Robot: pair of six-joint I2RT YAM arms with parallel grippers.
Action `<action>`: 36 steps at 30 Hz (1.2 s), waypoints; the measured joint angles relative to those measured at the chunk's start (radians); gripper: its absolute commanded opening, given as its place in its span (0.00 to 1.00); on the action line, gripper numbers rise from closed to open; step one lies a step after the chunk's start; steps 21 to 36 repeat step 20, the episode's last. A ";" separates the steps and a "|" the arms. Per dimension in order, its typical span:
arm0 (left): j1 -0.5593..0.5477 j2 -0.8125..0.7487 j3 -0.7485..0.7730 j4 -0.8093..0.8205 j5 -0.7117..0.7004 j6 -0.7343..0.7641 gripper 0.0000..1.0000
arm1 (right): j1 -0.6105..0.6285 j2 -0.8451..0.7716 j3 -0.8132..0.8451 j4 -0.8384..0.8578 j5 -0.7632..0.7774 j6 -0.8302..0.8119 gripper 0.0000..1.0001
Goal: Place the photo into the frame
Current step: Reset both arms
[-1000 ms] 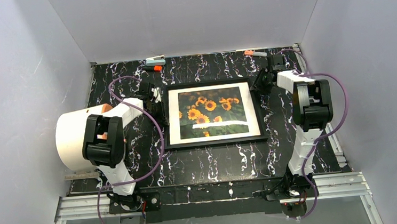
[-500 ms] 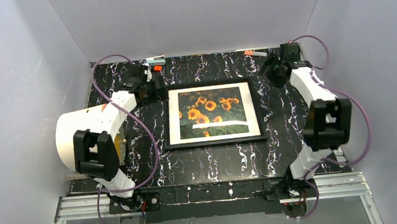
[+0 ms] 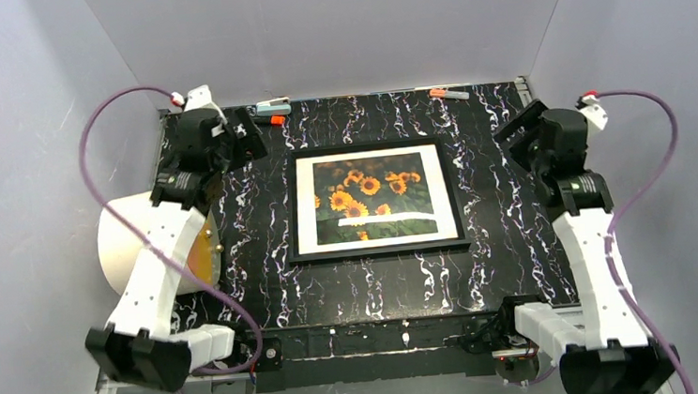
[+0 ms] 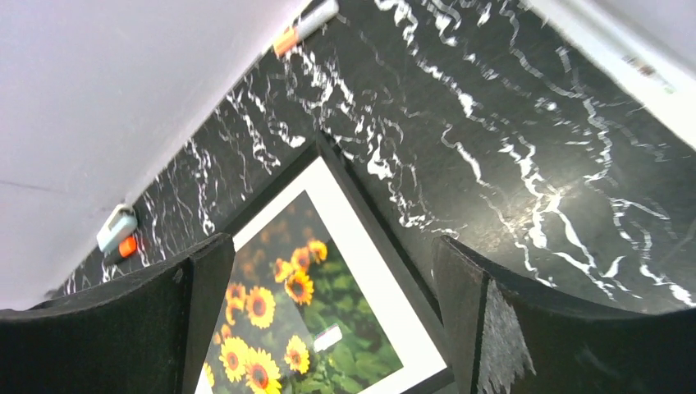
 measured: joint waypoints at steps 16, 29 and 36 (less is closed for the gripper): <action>0.000 -0.388 -0.078 -0.009 -0.126 0.092 0.98 | 0.000 -0.198 0.239 -0.243 0.249 -0.071 0.99; 0.000 -0.413 -0.078 -0.014 -0.140 0.109 0.98 | 0.000 -0.216 0.285 -0.256 0.267 -0.090 0.99; 0.000 -0.413 -0.078 -0.014 -0.140 0.109 0.98 | 0.000 -0.216 0.285 -0.256 0.267 -0.090 0.99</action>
